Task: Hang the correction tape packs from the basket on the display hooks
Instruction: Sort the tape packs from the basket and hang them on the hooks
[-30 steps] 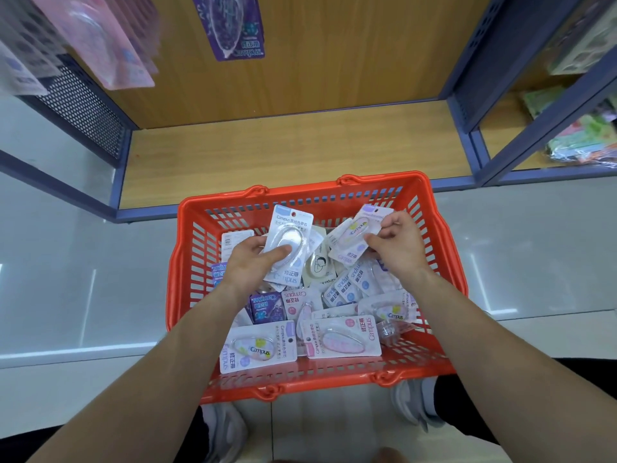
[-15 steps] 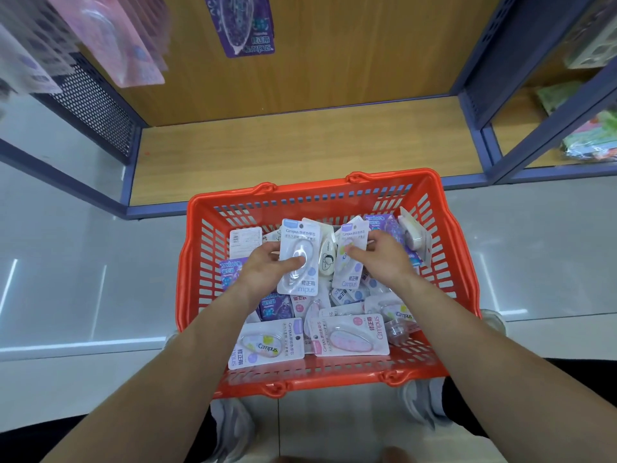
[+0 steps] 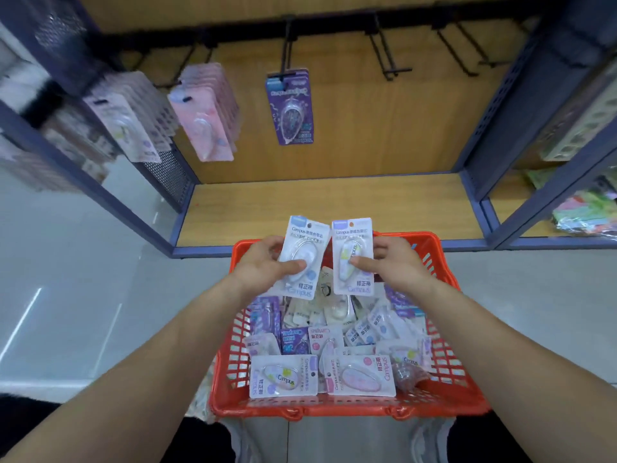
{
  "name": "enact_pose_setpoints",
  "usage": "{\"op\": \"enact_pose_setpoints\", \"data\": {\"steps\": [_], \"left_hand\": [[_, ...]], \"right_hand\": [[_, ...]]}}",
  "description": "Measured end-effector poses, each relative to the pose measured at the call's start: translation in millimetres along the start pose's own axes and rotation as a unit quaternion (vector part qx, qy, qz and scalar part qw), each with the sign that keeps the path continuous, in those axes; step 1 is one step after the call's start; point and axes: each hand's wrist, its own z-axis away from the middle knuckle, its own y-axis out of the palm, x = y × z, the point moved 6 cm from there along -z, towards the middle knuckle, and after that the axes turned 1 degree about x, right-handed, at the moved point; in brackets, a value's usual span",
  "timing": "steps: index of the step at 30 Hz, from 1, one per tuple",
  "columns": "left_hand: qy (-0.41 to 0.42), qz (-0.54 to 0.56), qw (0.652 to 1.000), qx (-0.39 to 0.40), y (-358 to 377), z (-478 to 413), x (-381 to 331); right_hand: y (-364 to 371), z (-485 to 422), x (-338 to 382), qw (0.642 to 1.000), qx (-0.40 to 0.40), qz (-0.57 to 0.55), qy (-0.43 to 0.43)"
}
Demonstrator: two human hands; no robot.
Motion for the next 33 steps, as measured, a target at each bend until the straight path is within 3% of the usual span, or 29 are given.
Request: {"op": "enact_pose_setpoints", "data": {"steps": [11,20,24,28,33], "left_hand": [[0.105,-0.035,0.992,-0.053,-80.0,61.1,-106.6],[0.148,0.074,0.983,-0.077,-61.1,37.5,-133.9],[0.150,0.065,0.983,-0.084,-49.5,22.3,-137.4],[0.146,0.056,0.984,-0.088,-56.6,18.7,-135.5],[0.143,0.067,0.978,-0.139,-116.1,37.7,-117.6]], "right_hand": [[-43.8,35.4,157.9,0.992,0.025,0.084,-0.094],[-64.7,-0.5,170.2,0.993,-0.041,0.081,-0.078],[-70.3,-22.5,169.3,0.995,-0.063,0.046,-0.055],[-53.5,-28.4,170.3,0.997,-0.031,0.015,-0.066],[27.3,-26.0,186.7,0.994,0.048,-0.014,-0.098]]}}
